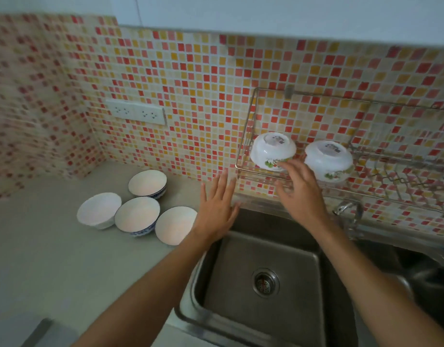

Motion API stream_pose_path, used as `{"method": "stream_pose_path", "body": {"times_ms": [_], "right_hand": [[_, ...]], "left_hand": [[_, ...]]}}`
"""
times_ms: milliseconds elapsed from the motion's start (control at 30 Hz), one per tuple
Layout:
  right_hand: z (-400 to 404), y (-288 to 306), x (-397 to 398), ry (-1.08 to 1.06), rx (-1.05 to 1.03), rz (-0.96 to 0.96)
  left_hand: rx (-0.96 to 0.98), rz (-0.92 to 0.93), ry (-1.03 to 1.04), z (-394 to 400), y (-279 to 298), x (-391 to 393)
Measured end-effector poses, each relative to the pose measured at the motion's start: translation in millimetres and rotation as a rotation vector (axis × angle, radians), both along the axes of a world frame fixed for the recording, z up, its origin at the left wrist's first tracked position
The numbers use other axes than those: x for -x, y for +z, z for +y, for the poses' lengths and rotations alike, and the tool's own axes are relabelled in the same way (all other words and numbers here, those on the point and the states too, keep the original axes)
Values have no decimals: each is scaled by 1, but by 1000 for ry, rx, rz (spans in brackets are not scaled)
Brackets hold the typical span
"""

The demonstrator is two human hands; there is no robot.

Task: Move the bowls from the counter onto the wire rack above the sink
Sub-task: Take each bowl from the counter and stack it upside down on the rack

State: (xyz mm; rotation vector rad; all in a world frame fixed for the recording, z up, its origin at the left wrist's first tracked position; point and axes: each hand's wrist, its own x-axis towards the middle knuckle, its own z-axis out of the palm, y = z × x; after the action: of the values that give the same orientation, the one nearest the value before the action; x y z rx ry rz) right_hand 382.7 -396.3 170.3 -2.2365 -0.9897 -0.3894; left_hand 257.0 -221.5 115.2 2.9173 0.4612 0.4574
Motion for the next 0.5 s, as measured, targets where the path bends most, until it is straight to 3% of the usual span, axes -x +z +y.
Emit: {"method": "stream_pose_path", "body": {"times_ms": [233,500], "right_hand": [[89,-17,67,262,-1,81],[207,-53,145,352,133,148]], "left_hand": [[78,-18,311,59,-2,97],[161,-108,450,166,-25,178]]}}
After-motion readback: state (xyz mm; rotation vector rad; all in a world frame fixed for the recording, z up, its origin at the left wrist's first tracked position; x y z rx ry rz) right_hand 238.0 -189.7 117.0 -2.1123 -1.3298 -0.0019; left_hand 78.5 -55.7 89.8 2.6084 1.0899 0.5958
